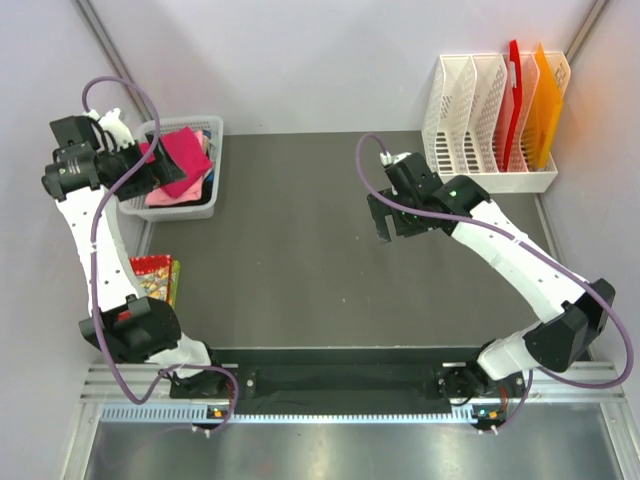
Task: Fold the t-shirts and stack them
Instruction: Grab crumpled tshirt from bin with the left arm
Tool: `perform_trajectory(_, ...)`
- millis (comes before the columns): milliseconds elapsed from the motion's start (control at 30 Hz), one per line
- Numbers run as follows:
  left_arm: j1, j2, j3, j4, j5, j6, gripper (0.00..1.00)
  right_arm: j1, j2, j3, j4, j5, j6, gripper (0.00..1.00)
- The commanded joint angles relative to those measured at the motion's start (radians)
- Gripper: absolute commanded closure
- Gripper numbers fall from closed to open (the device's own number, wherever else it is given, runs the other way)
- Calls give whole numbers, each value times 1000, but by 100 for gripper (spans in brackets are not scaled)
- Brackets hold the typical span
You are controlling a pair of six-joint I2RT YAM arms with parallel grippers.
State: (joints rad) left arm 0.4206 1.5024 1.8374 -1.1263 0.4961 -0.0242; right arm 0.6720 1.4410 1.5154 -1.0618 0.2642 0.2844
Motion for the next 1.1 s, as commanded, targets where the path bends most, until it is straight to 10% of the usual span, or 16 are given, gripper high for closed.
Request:
perform_trajectory(0, -2, 40, 8, 95, -2, -6, 2, -5, -24, 2, 33, -26, 10, 0)
perform_trajectory(333, -60, 441, 428, 134, -51, -103, 13, -2, -189, -153, 59, -37, 65, 1)
perform_trajectory(533, -239, 524, 412, 120, -319, 15, 16, -2, -278, -244, 68, -52, 113, 6)
perform_trajectory(1067, -253, 624, 341, 189, -424, -42, 21, -2, -361, -258, 8, -75, 99, 8)
